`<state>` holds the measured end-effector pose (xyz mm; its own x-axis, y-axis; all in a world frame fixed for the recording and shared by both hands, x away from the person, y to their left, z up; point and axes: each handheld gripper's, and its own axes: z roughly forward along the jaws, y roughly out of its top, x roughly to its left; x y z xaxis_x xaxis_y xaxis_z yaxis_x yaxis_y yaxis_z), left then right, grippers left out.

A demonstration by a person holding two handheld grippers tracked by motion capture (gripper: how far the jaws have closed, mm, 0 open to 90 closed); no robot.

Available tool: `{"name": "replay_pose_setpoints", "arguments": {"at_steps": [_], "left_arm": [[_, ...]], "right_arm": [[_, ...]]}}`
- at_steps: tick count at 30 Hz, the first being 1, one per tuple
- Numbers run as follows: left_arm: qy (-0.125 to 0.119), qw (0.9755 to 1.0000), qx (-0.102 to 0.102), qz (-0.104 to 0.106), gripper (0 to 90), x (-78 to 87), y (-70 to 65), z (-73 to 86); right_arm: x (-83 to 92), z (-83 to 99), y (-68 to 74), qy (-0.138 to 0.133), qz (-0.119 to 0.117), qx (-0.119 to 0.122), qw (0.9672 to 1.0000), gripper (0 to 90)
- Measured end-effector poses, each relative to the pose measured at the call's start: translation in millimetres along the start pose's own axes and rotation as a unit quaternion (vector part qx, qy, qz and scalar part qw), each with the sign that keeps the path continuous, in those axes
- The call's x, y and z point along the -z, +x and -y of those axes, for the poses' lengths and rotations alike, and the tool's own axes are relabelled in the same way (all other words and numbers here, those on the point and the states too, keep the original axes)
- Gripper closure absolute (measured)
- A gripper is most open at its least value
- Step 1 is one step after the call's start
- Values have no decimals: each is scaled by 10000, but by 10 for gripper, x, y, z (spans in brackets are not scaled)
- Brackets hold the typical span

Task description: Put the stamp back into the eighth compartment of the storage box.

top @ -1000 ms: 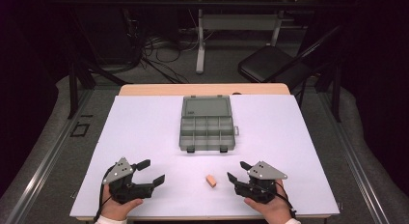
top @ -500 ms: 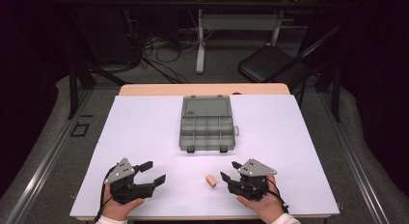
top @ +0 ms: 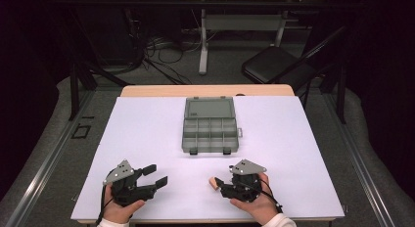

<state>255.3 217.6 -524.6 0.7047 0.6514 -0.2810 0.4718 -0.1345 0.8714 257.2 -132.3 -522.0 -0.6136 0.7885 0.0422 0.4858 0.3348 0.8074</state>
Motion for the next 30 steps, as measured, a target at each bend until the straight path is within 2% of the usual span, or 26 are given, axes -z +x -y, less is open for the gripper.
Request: {"name": "replay_pose_setpoints", "arguments": {"at_steps": [7, 14, 21, 30], "left_arm": [[-63, 9998, -34, -178, 369, 13, -10, 18], [109, 9995, -128, -258, 404, -10, -16, 25], [291, 9989, -144, -329, 396, -33, -9, 29], [412, 9984, -39, -379, 329, -45, 27, 33]], "right_arm": [[-62, 51, 51, 81, -80, -50, 9999, 497], [-147, 86, 98, 139, -90, -57, 9998, 530], [-244, 101, 128, 179, -93, -146, 9997, 548], [-322, 134, 156, 261, -111, -219, 9994, 577]]}}
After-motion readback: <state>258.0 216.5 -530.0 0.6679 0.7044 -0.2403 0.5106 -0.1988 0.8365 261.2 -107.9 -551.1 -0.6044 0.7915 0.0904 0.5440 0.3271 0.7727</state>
